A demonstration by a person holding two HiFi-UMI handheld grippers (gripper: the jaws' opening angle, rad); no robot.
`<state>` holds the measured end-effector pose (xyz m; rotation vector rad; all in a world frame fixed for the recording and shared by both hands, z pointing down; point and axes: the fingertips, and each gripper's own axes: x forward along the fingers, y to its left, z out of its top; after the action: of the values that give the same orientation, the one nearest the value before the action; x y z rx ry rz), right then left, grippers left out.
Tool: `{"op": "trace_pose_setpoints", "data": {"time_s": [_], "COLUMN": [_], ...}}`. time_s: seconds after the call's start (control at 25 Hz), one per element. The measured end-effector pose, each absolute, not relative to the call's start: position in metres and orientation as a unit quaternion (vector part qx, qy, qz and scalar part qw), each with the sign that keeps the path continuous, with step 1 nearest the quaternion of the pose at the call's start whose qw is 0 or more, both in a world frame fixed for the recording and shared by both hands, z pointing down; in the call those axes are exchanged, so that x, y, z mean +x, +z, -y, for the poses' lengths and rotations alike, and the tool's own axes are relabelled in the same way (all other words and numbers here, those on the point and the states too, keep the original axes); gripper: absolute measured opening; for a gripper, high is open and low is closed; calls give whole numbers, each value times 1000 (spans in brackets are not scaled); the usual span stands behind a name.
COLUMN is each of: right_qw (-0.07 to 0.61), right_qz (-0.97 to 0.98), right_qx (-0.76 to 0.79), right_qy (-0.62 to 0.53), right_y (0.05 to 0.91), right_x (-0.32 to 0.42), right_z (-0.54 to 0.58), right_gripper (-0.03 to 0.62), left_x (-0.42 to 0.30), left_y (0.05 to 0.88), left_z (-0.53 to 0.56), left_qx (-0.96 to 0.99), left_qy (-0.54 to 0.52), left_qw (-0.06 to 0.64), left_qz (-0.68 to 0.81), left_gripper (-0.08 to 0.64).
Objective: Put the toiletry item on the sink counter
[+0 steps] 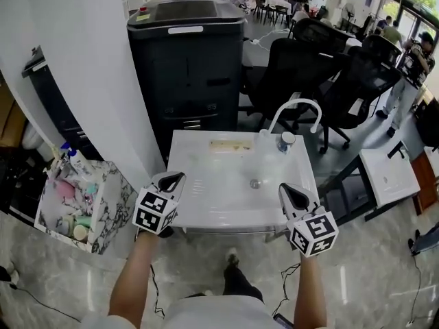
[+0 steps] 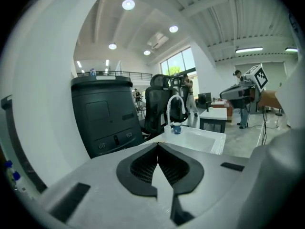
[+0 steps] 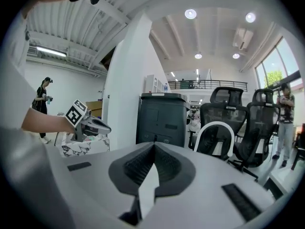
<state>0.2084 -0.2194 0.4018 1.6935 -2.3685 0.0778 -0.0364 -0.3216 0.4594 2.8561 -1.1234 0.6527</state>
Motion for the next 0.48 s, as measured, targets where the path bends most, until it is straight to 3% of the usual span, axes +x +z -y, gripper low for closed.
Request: {"op": "trace_pose_setpoints", "data": {"time_s": [0.48], "right_qw": [96], "right_qz": [817], "right_qx": [568], "right_qy": [-15], "right_y": [367], "right_x": [156], "right_z": [169], "right_gripper": [-5], "left_x": [-83], "left_y": [400], "left_z": [237], "left_qx": [906], "left_qy": [152], "left_qw": [-41], "left_qz": [392], "left_gripper": [11]}}
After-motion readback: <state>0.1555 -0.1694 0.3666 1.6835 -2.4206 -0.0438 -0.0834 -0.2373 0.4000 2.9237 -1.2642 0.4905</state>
